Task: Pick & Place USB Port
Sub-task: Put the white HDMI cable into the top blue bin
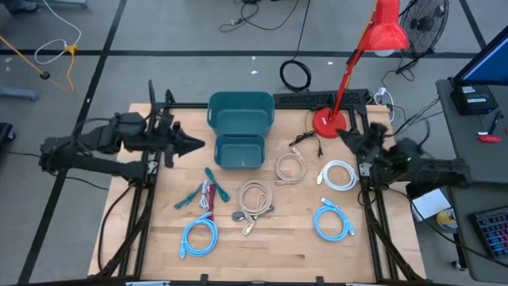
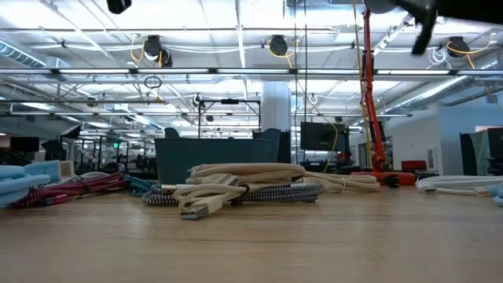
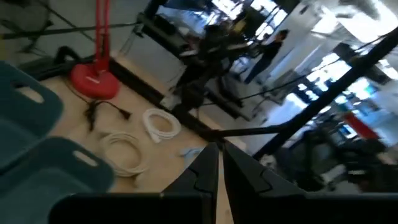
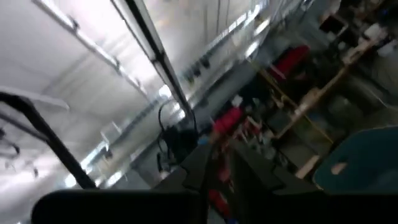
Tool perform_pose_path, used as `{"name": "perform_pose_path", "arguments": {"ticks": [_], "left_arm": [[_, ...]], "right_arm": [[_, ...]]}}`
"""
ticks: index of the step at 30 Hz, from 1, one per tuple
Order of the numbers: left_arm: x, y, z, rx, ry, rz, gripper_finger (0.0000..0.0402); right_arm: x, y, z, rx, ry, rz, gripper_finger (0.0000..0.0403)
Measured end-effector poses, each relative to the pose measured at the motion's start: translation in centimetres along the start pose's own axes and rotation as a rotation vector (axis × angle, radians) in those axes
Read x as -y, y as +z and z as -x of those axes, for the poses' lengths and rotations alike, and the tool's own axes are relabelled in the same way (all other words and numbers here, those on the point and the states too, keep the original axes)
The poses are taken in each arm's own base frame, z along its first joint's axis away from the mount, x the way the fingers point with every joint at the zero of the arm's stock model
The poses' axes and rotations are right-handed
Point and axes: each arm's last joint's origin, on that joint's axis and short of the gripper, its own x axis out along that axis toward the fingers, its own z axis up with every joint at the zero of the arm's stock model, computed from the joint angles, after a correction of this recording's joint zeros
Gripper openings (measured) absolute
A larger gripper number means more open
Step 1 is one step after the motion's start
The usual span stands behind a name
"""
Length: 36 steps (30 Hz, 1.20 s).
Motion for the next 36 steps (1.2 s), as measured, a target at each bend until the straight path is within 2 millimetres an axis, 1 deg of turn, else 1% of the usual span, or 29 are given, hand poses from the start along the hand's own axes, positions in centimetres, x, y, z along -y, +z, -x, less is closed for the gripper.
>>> {"name": "perform_pose_path", "arguments": {"ticks": [1,5,7,10,12,13,15,18,21,25,31,36], "left_arm": [[0.0,0.2,0.0,0.007,0.006,-0.001,0.0026],[-0.2,0.7,0.0,0.029,0.028,0.005,0.0026],[-0.3,0.8,0.1,0.035,0.034,0.006,0.0026],[-0.3,0.8,0.2,0.034,0.031,0.008,0.0026],[-0.2,0.7,0.2,0.025,0.02,0.011,0.0026],[-0.1,0.6,0.2,0.02,0.014,0.011,0.0026],[0.1,0.5,0.2,0.009,-0.002,0.009,0.0026],[0.4,0.3,0.2,-0.006,-0.024,0.005,0.0026],[0.7,0.1,0.2,-0.02,-0.043,0.002,0.0026],[1.0,-0.1,0.2,-0.034,-0.063,-0.001,0.0026],[1.4,-0.4,0.1,-0.033,-0.059,-0.007,0.0026],[1.6,-0.6,0.2,-0.034,-0.06,-0.022,0.0026]], "right_arm": [[-0.7,0.3,-1.0,-0.08,-0.038,0.018,0.0061],[-1.9,-0.7,-4.9,-0.434,-0.283,0.092,0.0078],[-1.7,-2.0,-6.5,-0.584,-0.417,0.114,0.0088],[-0.4,-4.1,-8.3,-0.708,-0.644,0.108,0.0105],[0.9,-5.6,-8.6,-0.749,-0.842,0.056,0.0113],[1.4,-6.2,-8.7,-0.764,-0.914,0.038,0.0116],[2.2,-7.3,-9.1,-0.789,-1.02,0.011,0.0119],[3.7,-9.3,-9.1,-0.896,-1.137,0.011,0.0118],[4.7,-10.6,-9.4,-0.937,-1.188,-0.013,0.0118],[5.7,-11.8,-9.6,-0.951,-1.253,0.002,0.0118],[7.5,-12.5,-9.6,-0.967,-1.369,0.038,0.0132],[8.6,-12.9,-9.7,-0.981,-1.413,0.046,0.0157]]}}
